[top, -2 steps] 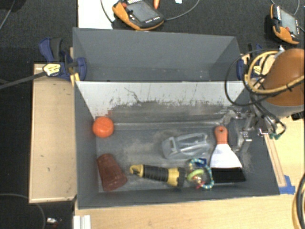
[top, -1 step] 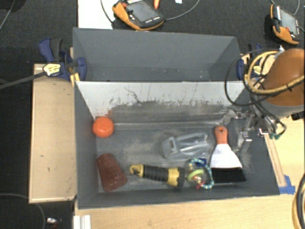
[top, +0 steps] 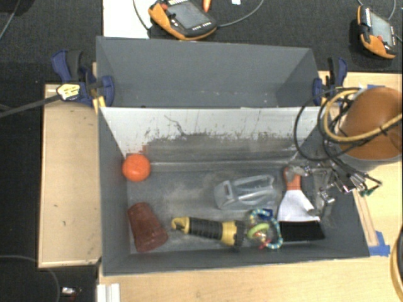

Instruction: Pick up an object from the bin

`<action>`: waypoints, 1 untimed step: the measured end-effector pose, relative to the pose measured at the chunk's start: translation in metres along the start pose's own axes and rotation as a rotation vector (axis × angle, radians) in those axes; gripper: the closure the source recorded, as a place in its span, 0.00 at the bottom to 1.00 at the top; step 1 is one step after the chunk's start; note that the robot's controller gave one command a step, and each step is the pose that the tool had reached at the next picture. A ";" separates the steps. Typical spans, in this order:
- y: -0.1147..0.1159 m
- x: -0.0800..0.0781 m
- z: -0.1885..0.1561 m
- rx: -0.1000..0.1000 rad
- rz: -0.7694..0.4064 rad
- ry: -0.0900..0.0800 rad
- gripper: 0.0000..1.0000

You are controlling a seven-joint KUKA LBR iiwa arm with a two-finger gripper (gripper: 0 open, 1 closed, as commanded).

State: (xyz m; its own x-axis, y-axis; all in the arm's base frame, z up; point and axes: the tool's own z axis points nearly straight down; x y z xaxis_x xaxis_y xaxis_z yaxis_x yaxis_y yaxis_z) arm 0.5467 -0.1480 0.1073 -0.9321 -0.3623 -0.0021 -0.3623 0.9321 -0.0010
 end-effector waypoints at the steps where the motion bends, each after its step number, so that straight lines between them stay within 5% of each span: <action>1: 0.000 -0.015 0.000 0.005 -0.154 -0.008 0.00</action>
Offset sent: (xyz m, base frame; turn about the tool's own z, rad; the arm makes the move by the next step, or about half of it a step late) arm 0.0052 0.0106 -0.0202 -0.6342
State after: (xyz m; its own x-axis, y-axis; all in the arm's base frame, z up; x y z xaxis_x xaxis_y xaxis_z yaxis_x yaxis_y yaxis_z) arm 0.5611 -0.1429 0.1070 -0.8653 -0.5012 -0.0096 -0.5012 0.8653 -0.0072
